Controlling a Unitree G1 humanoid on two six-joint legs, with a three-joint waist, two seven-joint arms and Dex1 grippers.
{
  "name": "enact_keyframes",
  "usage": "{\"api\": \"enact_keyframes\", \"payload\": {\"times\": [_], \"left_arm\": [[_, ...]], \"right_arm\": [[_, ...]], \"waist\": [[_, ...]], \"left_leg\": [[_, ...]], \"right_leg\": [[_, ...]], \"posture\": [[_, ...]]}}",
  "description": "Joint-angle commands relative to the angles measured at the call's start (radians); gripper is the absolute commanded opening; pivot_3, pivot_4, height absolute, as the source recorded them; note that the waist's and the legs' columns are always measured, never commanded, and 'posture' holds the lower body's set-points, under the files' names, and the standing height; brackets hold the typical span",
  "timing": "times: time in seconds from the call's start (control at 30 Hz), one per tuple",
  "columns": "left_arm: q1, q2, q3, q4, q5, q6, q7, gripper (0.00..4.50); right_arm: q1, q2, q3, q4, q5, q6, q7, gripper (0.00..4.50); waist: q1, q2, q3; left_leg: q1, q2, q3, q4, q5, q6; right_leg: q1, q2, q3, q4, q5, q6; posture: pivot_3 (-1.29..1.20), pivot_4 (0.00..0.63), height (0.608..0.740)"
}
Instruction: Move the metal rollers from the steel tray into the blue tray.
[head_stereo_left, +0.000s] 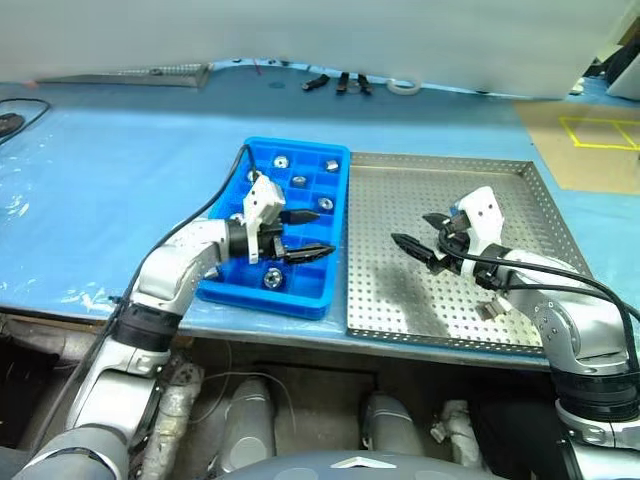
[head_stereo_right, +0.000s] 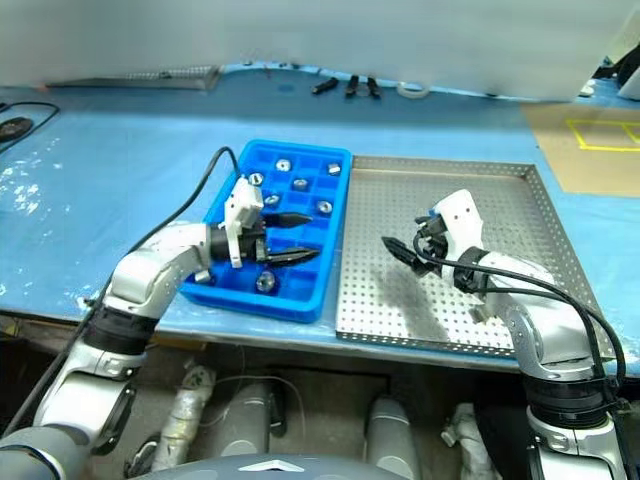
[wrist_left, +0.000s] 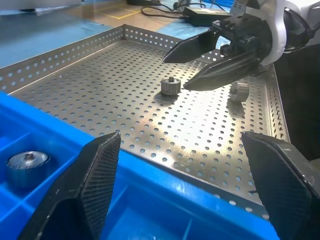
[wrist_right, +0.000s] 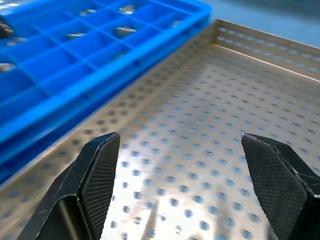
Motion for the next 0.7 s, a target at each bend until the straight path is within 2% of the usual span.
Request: {"api": "enact_keyframes", "payload": {"times": [0.03, 0.33, 0.7], "left_arm": [[-0.044, -0.022, -0.017, 0.036, 0.023, -0.039, -0.028, 4.05], [-0.078, -0.075, -0.033, 0.084, 0.049, -0.066, -0.069, 4.05], [-0.043, -0.048, -0.016, 0.031, 0.044, -0.034, -0.063, 4.05]], "right_arm": [[0.006, 0.022, -0.001, 0.036, -0.057, -0.053, -0.060, 4.10], [-0.024, 0.120, -0.025, 0.301, -0.136, -0.243, -0.150, 4.10], [-0.076, 0.149, -0.034, 0.449, -0.181, -0.346, -0.191, 4.10]], "waist": [[-0.010, 0.000, 0.000], [-0.031, 0.000, 0.000], [-0.030, 0.000, 0.000]], "left_leg": [[0.000, 0.000, 0.000, 0.000, 0.000, 0.000], [-0.001, 0.000, 0.002, 0.002, -0.003, 0.005], [-0.001, 0.000, 0.002, 0.003, -0.003, 0.006]], "right_leg": [[0.000, 0.000, 0.000, 0.000, 0.000, 0.000], [0.000, 0.000, 0.001, -0.003, 0.000, 0.000], [0.001, 0.000, 0.001, -0.003, 0.000, 0.000]], "posture": [[-0.28, 0.150, 0.740], [-0.30, 0.150, 0.740], [-0.26, 0.150, 0.740]]}}
